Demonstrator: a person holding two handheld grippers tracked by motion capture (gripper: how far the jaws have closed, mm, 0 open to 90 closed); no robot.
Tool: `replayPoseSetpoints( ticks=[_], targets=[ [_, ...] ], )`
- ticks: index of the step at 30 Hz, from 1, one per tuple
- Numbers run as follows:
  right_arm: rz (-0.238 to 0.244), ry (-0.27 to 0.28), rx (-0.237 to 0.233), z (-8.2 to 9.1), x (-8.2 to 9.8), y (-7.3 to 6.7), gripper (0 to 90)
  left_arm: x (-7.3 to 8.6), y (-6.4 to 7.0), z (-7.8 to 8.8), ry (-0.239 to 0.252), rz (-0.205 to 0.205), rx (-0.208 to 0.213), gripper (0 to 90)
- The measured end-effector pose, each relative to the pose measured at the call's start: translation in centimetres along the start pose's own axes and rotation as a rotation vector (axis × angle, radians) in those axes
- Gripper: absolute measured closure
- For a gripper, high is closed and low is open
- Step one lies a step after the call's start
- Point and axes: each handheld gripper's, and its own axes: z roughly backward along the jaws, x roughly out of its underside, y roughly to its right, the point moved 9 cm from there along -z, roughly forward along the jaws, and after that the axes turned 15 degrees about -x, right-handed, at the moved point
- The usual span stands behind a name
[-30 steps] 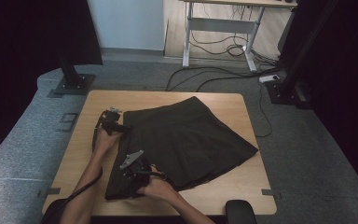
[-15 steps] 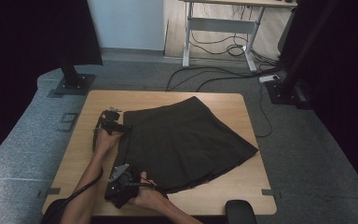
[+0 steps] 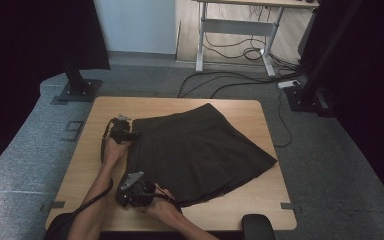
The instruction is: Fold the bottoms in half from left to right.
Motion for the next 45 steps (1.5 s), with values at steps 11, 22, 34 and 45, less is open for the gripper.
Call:
replayPoseSetpoints(
  ticks=[11, 22, 34, 45],
  targets=[
    [-0.025, 0.033, -0.006, 0.2, 0.1, 0.5, 83.4, -0.1, 1.2, 0.4, -0.001, 0.026, 0.080, 83.0],
    [-0.016, 0.061, -0.091, -0.3, -1.4, -0.5, 83.7, 0.6, -0.8, 1.9, -0.051, 0.019, 0.093, 84.4],
    [0.041, 0.059, -0.178, -3.6, -5.0, -3.6, 83.6, 3.3, -6.6, 5.5, -0.077, 0.032, 0.016, 84.4],
    [0.074, 0.064, -0.207, -3.9, -6.1, -4.6, 83.7, 3.7, -8.2, 6.9, -0.069, 0.044, 0.003, 84.4]
  ],
)
